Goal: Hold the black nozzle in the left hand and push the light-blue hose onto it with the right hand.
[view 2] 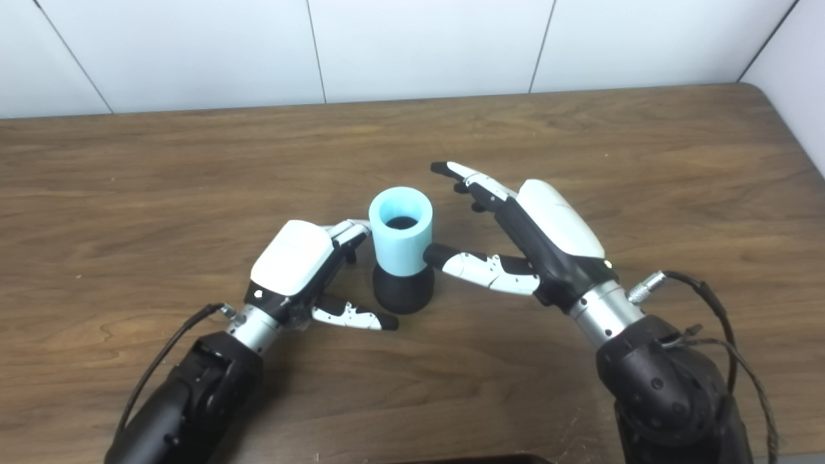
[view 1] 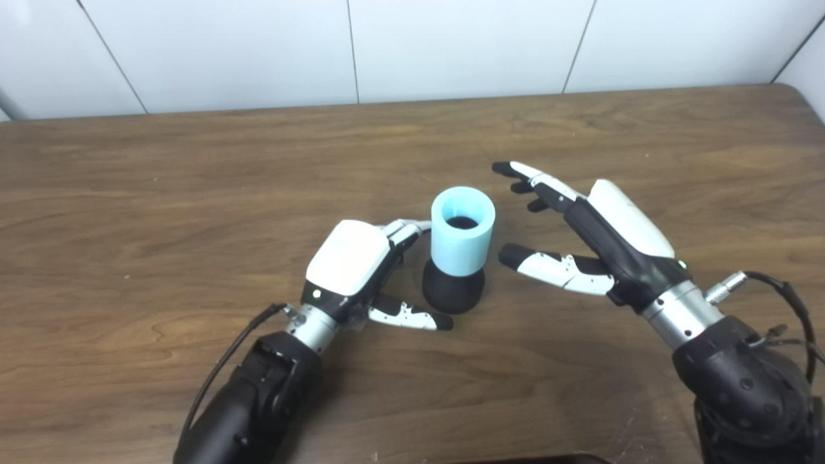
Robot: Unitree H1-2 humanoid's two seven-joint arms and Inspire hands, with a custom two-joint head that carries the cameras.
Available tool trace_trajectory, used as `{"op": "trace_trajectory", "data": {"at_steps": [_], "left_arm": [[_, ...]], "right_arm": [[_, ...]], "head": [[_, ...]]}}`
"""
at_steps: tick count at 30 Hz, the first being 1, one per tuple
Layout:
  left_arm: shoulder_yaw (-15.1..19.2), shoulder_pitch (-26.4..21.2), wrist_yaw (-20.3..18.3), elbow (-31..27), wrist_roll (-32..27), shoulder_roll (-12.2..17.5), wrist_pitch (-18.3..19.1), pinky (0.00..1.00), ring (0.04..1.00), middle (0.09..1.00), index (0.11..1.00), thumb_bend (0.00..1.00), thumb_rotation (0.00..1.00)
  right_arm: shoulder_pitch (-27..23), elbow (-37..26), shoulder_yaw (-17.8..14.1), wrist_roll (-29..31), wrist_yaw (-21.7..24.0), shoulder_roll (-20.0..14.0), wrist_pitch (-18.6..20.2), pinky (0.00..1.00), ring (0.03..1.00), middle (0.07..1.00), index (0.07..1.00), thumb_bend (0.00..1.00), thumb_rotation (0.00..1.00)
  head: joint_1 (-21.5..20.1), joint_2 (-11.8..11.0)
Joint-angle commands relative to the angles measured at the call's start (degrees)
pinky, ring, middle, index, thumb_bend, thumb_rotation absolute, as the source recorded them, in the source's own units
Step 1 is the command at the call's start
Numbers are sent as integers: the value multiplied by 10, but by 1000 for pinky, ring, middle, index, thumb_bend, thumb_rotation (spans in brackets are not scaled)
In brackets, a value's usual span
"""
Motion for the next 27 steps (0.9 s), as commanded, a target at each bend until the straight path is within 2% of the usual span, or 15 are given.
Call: {"op": "trace_trajectory", "data": {"at_steps": [1, 5, 7, 9, 12, 14, 17, 18, 20, 22, 24, 27], "left_arm": [[17, 13, -45, -7, -9, 13, 35, 857, 824, 833, 870, 1000, 644], [51, 18, -82, -41, -49, 3, 60, 865, 834, 849, 893, 1000, 653], [79, 22, -98, -55, -105, -5, 71, 827, 836, 851, 892, 1000, 604], [100, 25, -113, -66, -145, -9, 80, 800, 846, 860, 902, 1000, 597], [143, 28, -140, -98, -221, -17, 123, 740, 861, 892, 931, 1000, 641], [169, 30, -147, -116, -269, -21, 141, 750, 866, 898, 933, 1000, 642], [207, 33, -136, -127, -329, -32, 142, 822, 874, 893, 931, 990, 666], [221, 35, -130, -130, -348, -37, 143, 844, 881, 893, 927, 958, 656], [242, 40, -117, -137, -371, -45, 145, 850, 878, 888, 921, 918, 641], [269, 46, -99, -139, -394, -56, 146, 827, 868, 887, 915, 810, 629], [284, 49, -90, -138, -410, -62, 147, 821, 865, 894, 915, 772, 631], [299, 57, -90, -133, -429, -51, 146, 855, 906, 938, 959, 697, 771]], "right_arm": [[-8, -6, -1, 9, -19, -7, -15, 730, 843, 905, 912, 530, 912], [-6, 3, -3, 22, -26, -2, -7, 722, 841, 907, 914, 535, 908], [-4, 10, -5, 31, -33, 2, -3, 717, 837, 900, 912, 551, 919], [-3, 16, -5, 39, -42, 4, -1, 719, 837, 898, 911, 558, 926], [2, 34, -9, 53, -64, 14, -7, 730, 837, 890, 902, 541, 916], [6, 46, -10, 56, -82, 21, -11, 741, 841, 887, 898, 529, 912], [10, 64, -11, 63, -109, 34, -14, 749, 842, 881, 895, 505, 927], [10, 70, -12, 68, -119, 41, -12, 718, 834, 881, 894, 496, 920], [10, 82, -14, 75, -139, 58, -5, 696, 830, 882, 893, 491, 913], [9, 98, -19, 87, -163, 83, 2, 685, 830, 890, 891, 479, 892], [8, 109, -20, 93, -178, 93, 1, 690, 837, 900, 899, 465, 900], [7, 130, -21, 96, -197, 103, -5, 687, 845, 917, 917, 446, 953]], "head": [[-1, 1], [-5, 1], [-6, 0], [-6, -1], [-8, -2], [-9, -2], [-13, -4], [-15, -4], [-19, -5], [-19, -7], [-20, -8], [-24, -11]]}}
